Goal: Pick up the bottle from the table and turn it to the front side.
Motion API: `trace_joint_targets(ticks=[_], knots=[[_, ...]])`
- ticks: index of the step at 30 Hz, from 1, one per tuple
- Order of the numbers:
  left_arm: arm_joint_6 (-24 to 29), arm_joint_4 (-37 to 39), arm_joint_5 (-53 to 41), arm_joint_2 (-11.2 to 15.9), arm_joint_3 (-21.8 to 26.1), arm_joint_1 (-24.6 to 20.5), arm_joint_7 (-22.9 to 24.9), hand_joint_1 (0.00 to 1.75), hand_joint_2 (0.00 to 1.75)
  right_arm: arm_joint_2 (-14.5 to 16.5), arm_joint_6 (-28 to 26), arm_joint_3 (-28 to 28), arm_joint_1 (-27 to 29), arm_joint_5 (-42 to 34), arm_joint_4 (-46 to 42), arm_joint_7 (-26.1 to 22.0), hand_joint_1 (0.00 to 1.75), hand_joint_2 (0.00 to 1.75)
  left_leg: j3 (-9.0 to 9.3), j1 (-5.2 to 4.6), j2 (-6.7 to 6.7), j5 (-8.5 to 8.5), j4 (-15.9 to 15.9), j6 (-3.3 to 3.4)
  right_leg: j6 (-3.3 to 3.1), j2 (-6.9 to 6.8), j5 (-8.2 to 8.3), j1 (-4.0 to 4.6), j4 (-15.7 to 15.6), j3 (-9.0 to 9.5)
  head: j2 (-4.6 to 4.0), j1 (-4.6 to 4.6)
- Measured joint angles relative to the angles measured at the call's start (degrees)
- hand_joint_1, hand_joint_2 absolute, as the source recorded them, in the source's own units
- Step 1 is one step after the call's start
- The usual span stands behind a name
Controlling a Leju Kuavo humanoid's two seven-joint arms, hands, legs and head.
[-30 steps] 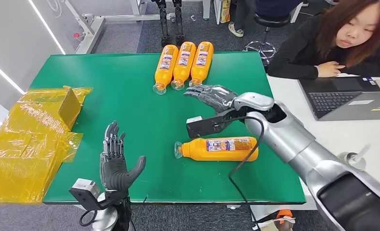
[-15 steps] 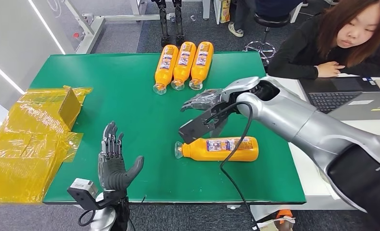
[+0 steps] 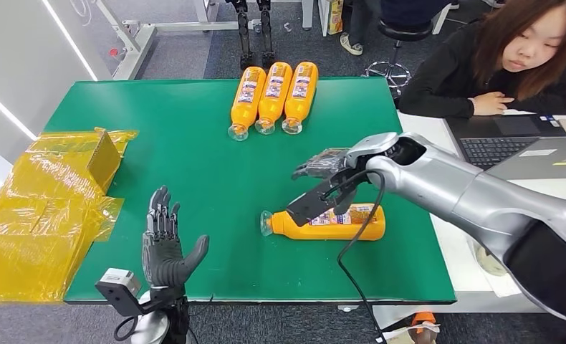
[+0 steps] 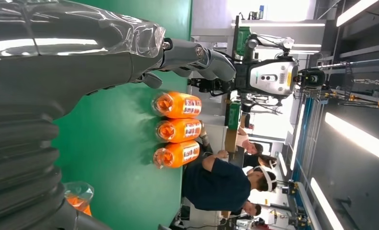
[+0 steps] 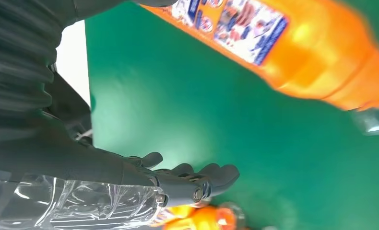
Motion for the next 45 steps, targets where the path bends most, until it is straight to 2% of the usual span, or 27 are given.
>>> trace_joint_targets(ticks=[3, 11, 16, 25, 30, 36, 45], knots=[[-0.05, 0.0, 0.03, 0.21, 0.0, 0.19, -0.01, 0.0, 1.75, -1.53, -2.49, 0.54, 1.15, 0.13, 0.27, 0.01, 0.0, 1.75, -0.01, 0.0, 0.0, -0.01, 0.01, 0.01, 0.0, 0.0, 0.0, 0.0, 0.0, 0.0, 0.0, 0.01], [-0.16, 0.0, 0.02, 0.47, 0.0, 0.34, 0.01, 0.0, 1.75, -3.15, -3.33, 1.55, 2.11, 0.09, 0.67, 0.11, 0.0, 1.75, 0.02, 0.01, 0.06, -0.01, 0.01, 0.01, 0.0, 0.05, 0.0, 0.01, 0.01, -0.01, 0.0, -0.01], [-0.27, 0.0, -0.05, 0.49, 0.0, 0.28, 0.01, 0.0, 1.75, -4.67, -8.63, 1.57, 3.69, -0.01, 1.08, 0.51, 0.0, 1.75, 0.03, 0.01, 0.01, -0.01, 0.02, 0.01, 0.0, 0.0, 0.0, 0.02, 0.01, -0.01, 0.0, 0.0], [-0.85, 0.0, -0.14, 0.59, 0.0, 0.02, 0.51, 0.0, 1.75, -12.84, -13.16, 0.7, 9.77, -2.54, -3.02, 2.81, 0.0, 1.75, -0.03, -0.01, -0.08, -0.06, 0.1, 0.06, 0.03, -0.07, -0.01, 0.0, -0.03, 0.03, 0.0, 0.0], [-0.43, 0.08, 0.73, 0.91, 0.0, -0.09, 0.46, 0.0, 1.75, -15.71, -13.67, -0.32, 13.29, -3.21, -4.59, 3.16, 0.0, 1.75, -0.03, 0.0, -0.05, -0.07, 0.1, 0.07, 0.03, -0.05, -0.01, 0.0, -0.02, 0.02, 0.0, -0.01], [0.33, 0.11, 1.16, 0.95, 0.0, -0.1, 0.42, 0.0, 1.75, -16.42, -15.16, -1.37, 16.19, -2.74, -4.4, 2.34, 0.0, 1.75, 0.0, 0.02, -0.04, -0.06, 0.07, 0.07, 0.02, -0.05, -0.01, 0.02, 0.01, 0.03, 0.0, 0.0], [1.27, 0.09, 1.36, 0.84, 0.0, -0.09, 1.05, 0.0, 1.75, -14.57, -18.36, -3.88, 20.25, -0.65, -0.61, -0.16, 0.0, 1.75, 0.0, 0.01, -0.01, -0.06, 0.07, 0.07, 0.03, -0.03, -0.01, 0.01, 0.01, 0.06, 0.0, -0.01]])
